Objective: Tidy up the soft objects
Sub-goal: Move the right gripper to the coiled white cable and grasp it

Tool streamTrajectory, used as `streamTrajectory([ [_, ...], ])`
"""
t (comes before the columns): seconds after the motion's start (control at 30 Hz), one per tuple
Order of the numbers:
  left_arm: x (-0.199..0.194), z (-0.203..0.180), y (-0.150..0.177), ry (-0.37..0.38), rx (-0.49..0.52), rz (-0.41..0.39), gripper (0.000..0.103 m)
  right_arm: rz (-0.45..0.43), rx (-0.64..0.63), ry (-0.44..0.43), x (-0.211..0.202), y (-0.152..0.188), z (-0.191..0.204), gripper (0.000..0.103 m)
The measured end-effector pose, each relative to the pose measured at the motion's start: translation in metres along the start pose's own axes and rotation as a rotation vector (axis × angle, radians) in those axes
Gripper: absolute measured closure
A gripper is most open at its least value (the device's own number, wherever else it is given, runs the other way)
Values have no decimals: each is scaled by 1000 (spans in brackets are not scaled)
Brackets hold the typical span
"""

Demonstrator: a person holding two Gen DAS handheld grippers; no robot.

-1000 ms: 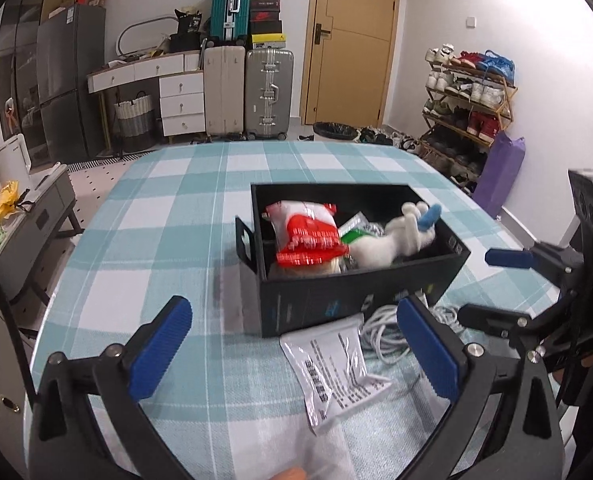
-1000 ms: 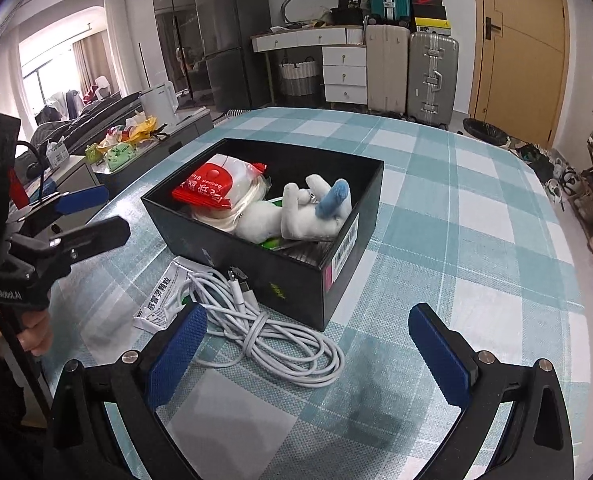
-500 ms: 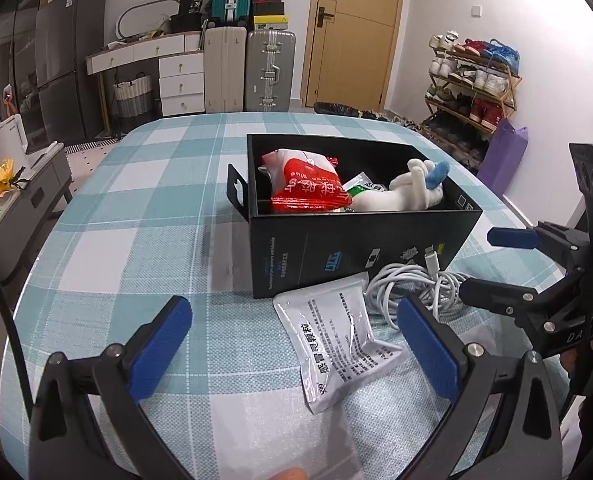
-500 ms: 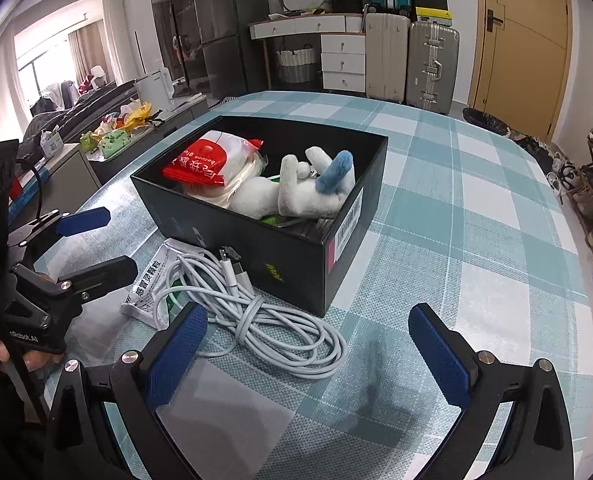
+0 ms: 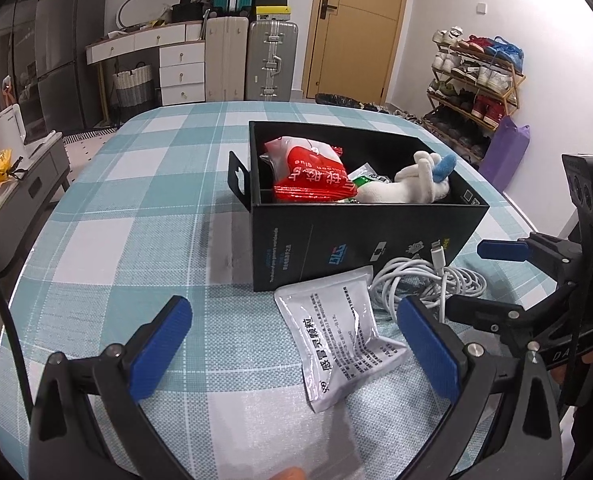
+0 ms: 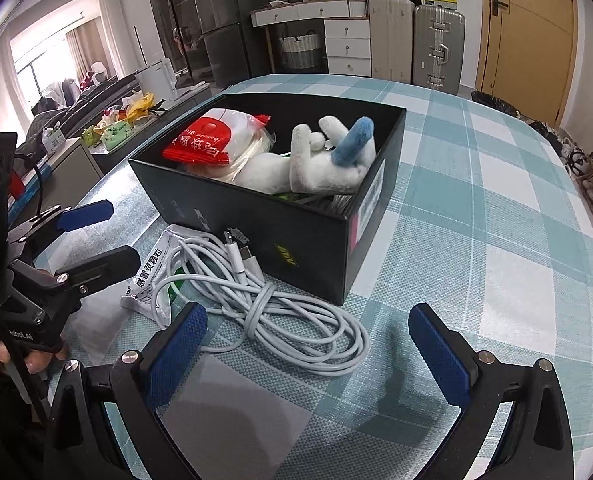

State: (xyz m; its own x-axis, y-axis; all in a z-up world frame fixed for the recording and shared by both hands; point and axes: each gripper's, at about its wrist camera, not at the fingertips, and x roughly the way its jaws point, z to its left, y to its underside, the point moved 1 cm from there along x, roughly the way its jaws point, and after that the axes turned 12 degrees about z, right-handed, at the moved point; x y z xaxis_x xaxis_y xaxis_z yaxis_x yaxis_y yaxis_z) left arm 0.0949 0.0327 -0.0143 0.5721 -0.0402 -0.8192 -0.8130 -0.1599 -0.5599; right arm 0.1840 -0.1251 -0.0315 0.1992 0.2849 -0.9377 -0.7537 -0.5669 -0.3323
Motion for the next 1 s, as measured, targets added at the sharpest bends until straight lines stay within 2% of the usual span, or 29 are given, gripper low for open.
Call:
streamTrajectory([
  [0.43, 4, 5, -2, 25, -5, 19, 0, 50, 69, 53, 13, -1, -11, 1],
  [0.63, 6, 5, -2, 36, -3, 28, 0, 65, 92, 42, 14, 2, -26, 1],
  [1.0, 6, 3, -1, 33, 1, 30, 0, 44, 100, 31, 12, 4, -16, 1],
])
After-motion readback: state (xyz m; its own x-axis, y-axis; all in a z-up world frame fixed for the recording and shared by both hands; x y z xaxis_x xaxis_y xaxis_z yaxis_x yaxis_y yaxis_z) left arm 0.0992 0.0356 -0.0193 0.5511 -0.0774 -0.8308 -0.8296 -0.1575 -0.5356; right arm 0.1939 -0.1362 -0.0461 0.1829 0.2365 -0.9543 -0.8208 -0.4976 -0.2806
